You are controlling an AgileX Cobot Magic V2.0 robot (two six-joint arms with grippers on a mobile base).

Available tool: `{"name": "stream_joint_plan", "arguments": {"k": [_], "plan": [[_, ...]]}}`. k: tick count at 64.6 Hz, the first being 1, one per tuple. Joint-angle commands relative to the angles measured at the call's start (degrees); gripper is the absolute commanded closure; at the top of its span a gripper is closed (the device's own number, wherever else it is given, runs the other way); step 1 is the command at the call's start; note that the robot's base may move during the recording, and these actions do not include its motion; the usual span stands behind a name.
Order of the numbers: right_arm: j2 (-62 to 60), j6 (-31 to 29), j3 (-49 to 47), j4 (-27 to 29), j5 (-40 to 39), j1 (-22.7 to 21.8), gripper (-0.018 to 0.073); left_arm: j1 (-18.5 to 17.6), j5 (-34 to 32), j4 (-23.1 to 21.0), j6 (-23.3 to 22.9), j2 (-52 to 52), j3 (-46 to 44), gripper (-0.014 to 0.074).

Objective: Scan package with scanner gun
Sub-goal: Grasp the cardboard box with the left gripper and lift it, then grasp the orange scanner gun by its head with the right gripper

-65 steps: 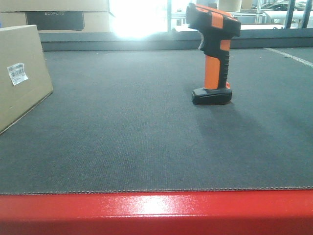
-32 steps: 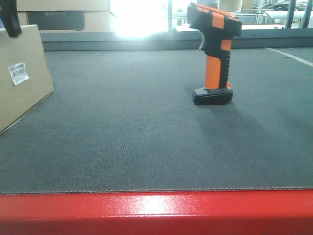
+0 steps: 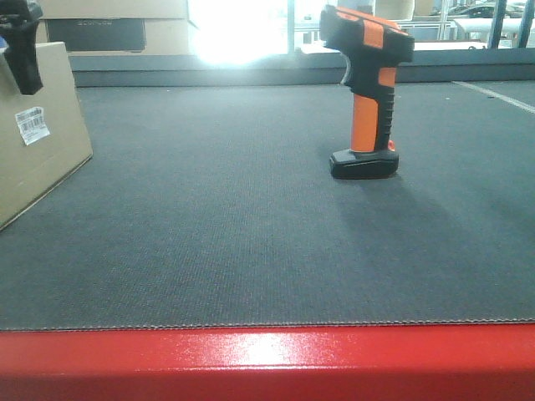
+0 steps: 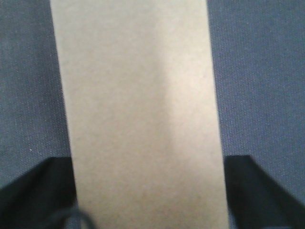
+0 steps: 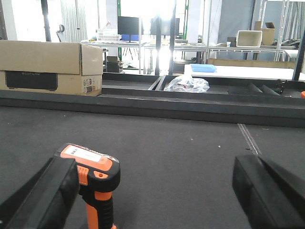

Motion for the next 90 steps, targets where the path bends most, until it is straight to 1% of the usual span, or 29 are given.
{"name": "stream_joint_plan", "arguments": {"k": [1, 2, 5, 6, 10, 11, 21, 27, 34, 42, 48, 54, 57, 65, 69, 73, 81, 90], "plan": [[0.02, -0.08, -0.36, -0.27, -0.74, 0.08, 0.0, 0.14, -0.2, -0.18, -0.03, -0.37, -0.51, 0.031], [0.02, -0.08, -0.36, -0.27, -0.74, 0.08, 0.0, 0.14, -0.2, -0.18, -0.03, -0.37, -0.51, 0.036], [0.02, -0.08, -0.36, -0.27, -0.74, 0.08, 0.0, 0.14, -0.2, -0.18, -0.03, -0.37, -0.51, 0.0465], [0.02, -0.08, -0.36, -0.27, -0.65, 0.08, 0.0, 0.14, -0.2, -0.18, -0.03, -0.37, -0.51, 0.0519], [0.02, -0.08, -0.36, -0.27, -0.65, 0.08, 0.0, 0.14, -0.2, -0.18, -0.03, -0.37, -0.51, 0.0659], [0.02, -0.08, -0.36, -0.27, -0.65, 0.08, 0.0, 0.14, -0.2, -0.18, -0.03, -0.37, -0.51, 0.071], [0.02, -0.08, -0.36, -0.27, -0.65, 0.08, 0.0, 0.14, -0.2, -0.18, -0.03, -0.37, -0.51, 0.0707], [0.02, -0.08, -0.36, -0.27, -0.67, 0.27, 0.0, 0.14, -0.2, -2.03, -0.03, -1.19, -0.51, 0.0707], [0.02, -0.08, -0.36, -0.27, 0.92, 1.57, 0.0, 0.14, -0.2, -6.28, -0.03, -3.99, -0.51, 0.0707], [0.02, -0.08, -0.36, -0.27, 5.64, 4.15, 0.0, 0.14, -0.2, -12.9, 0.1, -8.47, -0.51, 0.0707], [0.12, -0.08, -0.36, -0.27, 8.17, 6.1, 0.0, 0.14, -0.2, -16.96, 0.1, -10.67, -0.51, 0.0707], [0.12, -0.08, -0.36, 0.01, 9.01, 9.08, 0.0, 0.22, -0.2, -21.11, 0.1, -12.2, -0.37, 0.0707], [0.52, -0.08, -0.36, 0.17, 9.32, 10.76, 0.0, 0.78, -0.2, -24.59, 0.1, -12.49, -0.37, 0.0707], [3.38, -0.08, -0.36, 0.17, 10.69, 14.39, 0.0, 1.77, -0.2, -31.13, -0.01, -12.46, -0.3, 0.0707], [6.29, -0.08, -0.22, 0.32, 10.63, 15.7, 0.0, 1.91, -0.2, -31.72, -0.11, -12.35, -0.3, 0.0707], [9.4, -0.08, 0.05, 0.53, 8.62, 15.97, 0.0, 1.91, -0.2, -30.98, -0.41, -12.35, -0.3, 0.0707], [16.18, -0.08, 0.43, 2.34, 0.17, 15.97, 0.0, 1.81, -0.2, -30.86, -0.9, -12.12, -0.15, 0.0707], [23.37, -0.08, 0.43, 6.77, -7.94, 15.97, 0.0, 1.81, -0.2, -30.86, -0.9, -11.79, 0.81, 0.0707]]}}
